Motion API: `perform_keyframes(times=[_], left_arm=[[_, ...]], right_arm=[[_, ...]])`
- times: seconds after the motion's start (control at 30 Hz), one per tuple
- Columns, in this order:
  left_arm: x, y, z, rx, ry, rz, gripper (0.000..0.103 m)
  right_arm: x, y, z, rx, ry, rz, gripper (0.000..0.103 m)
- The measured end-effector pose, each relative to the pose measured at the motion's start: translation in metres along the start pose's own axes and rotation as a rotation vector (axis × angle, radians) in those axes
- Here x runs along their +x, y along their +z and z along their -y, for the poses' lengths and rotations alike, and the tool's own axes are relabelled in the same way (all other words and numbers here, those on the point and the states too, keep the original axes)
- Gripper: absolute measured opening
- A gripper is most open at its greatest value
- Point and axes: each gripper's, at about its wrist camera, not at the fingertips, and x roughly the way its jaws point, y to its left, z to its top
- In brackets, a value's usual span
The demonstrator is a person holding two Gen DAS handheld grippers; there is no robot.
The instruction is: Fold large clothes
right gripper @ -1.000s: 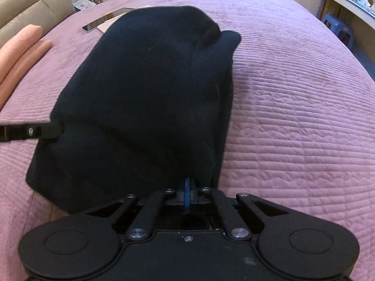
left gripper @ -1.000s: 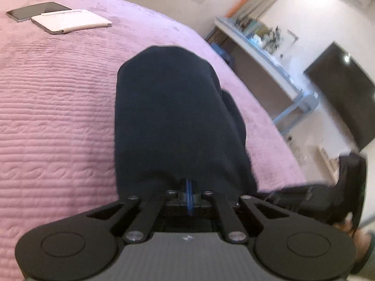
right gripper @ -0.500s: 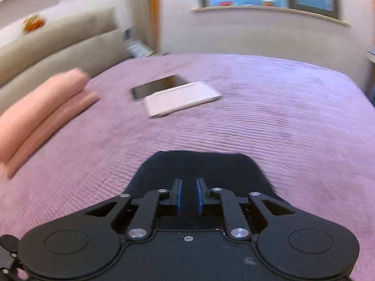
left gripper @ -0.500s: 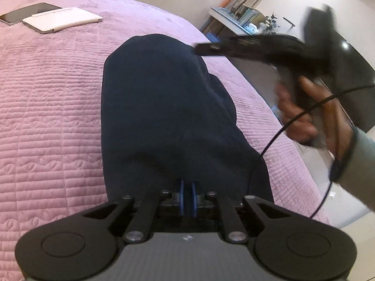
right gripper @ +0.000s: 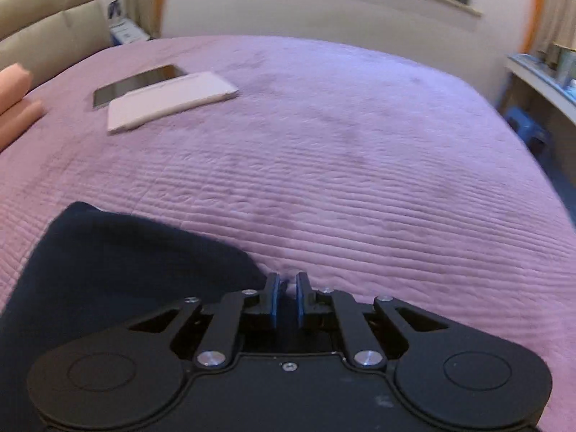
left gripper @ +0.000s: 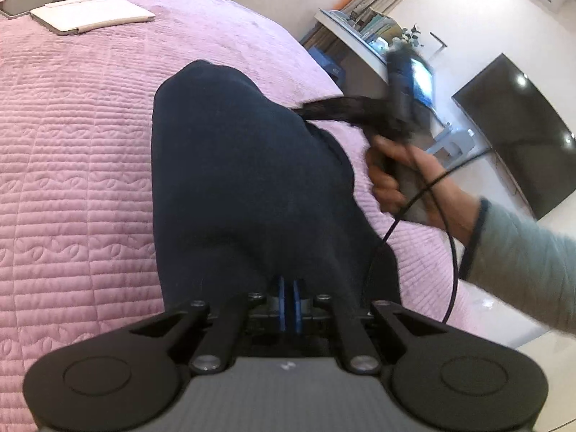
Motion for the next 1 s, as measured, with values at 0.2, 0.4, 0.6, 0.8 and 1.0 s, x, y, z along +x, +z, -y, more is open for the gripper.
perform_keyframes(times=[0.2, 0.4, 0.6, 0.8, 1.0], left_arm=[[-0.018, 0.031, 0.015, 0.050, 0.003, 0.112, 0.012], [0.011, 0.028, 0.015, 0.082, 0.069, 0.048, 0.013], [0.005, -0.010, -0.001, 0.018, 0.006, -0.037, 0.012], [-0.014, -0.021, -0.015, -0.026, -0.013, -0.063, 0.012], [-0.026, -0.004, -0.029, -0.016, -0.044, -0.127, 0.018]], right_arm=[[-0.086, -0.020, -0.009, 0.046, 0.117, 0.042, 0.012], [-0.093, -0.067, -0.038, 0.032, 0.143, -0.069, 0.012], [-0.110, -0.109, -0.030, 0.089, 0.150, -0.162, 0.011], [-0.129, -0.148, -0.033, 0.073, 0.130, -0.269, 0.011], [-0.155, -0.166, -0.024, 0.077, 0.112, -0.327, 0.028]])
